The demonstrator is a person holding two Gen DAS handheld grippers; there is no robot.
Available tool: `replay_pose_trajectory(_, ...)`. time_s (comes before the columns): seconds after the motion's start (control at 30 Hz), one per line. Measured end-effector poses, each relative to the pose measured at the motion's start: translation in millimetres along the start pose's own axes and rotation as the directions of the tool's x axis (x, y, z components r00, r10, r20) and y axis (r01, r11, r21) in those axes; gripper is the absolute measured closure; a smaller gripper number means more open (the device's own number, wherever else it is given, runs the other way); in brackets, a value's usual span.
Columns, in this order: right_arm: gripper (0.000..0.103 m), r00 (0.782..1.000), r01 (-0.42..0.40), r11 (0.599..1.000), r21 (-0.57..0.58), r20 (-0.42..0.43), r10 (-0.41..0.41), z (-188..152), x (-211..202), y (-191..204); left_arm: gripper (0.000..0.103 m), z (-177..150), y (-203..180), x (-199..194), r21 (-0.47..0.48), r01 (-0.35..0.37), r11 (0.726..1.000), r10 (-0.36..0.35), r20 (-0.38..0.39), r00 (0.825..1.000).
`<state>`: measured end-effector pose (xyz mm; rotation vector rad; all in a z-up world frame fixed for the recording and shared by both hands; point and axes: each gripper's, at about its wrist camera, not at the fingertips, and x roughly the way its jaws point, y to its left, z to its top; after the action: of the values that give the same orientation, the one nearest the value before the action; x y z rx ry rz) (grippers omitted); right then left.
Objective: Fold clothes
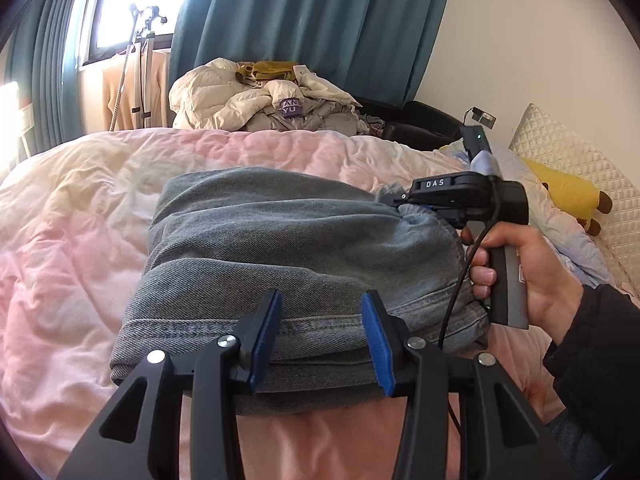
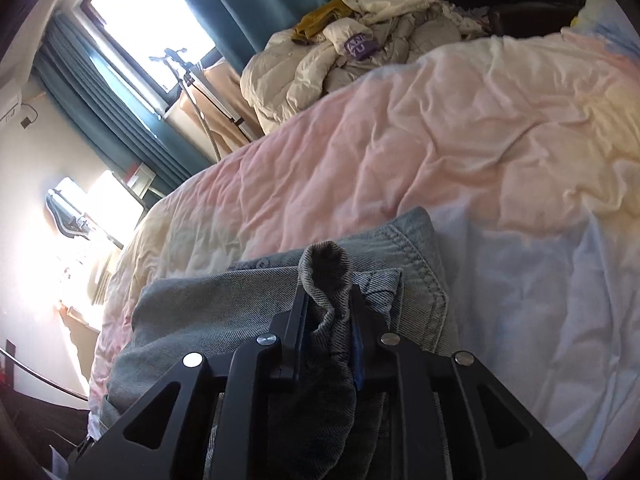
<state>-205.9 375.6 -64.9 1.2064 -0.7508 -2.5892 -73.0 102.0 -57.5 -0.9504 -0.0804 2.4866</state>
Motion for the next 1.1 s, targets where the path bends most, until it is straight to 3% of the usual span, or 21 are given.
replay_pose_trajectory(0.13,0.077,0.999,-0.028,0.998,0.05,-0.041,0.03,2,16,-24,0.06,3,0,1,-0.007,-0.016,1.0,0.016,0.014,1.0)
replay_pose_trajectory(0.27,0.055,0.998,0.056,0.998,-0.011,-0.005,-0.056,-13,-16,-11,0.06,6,4,-5,-0.03,-0.008,1.0,0.009,0.031,0.999)
replay_pose_trajectory(0.37,0.054,0.996,0.085,0.996,0.0,0.001,-0.085,-30,-43,-7,0.06,8,8,-12,-0.051,-0.012,0.999,0.015,0.041,0.999)
replay_pose_trajectory(0.47,0.054,0.999,0.047,0.997,0.065,0.022,-0.049,-48,-65,-7,0.06,10,13,-19,-0.072,-0.017,0.997,0.02,0.052,0.998)
replay_pose_trajectory(0.63,0.054,1.0,0.009,0.998,0.064,-0.024,-0.007,-77,-63,9,0.06,12,27,-29,-0.126,-0.025,0.992,0.034,0.065,0.997)
replay_pose_trajectory(0.87,0.054,0.993,0.006,0.998,0.058,0.115,-0.012,-95,-92,24,0.058,12,65,-37,-0.288,-0.024,0.957,0.044,0.064,0.997)
replay_pose_trajectory(0.97,0.054,0.992,0.016,0.999,0.046,0.127,-0.021,-95,-95,25,0.057,12,72,-39,-0.31,-0.033,0.95,0.057,0.066,0.996)
replay_pose_trajectory(1.1,0.055,0.997,0.069,0.997,0.026,0.036,-0.07,-105,-70,23,0.056,14,74,-36,-0.3,-0.053,0.953,0.073,0.059,0.996)
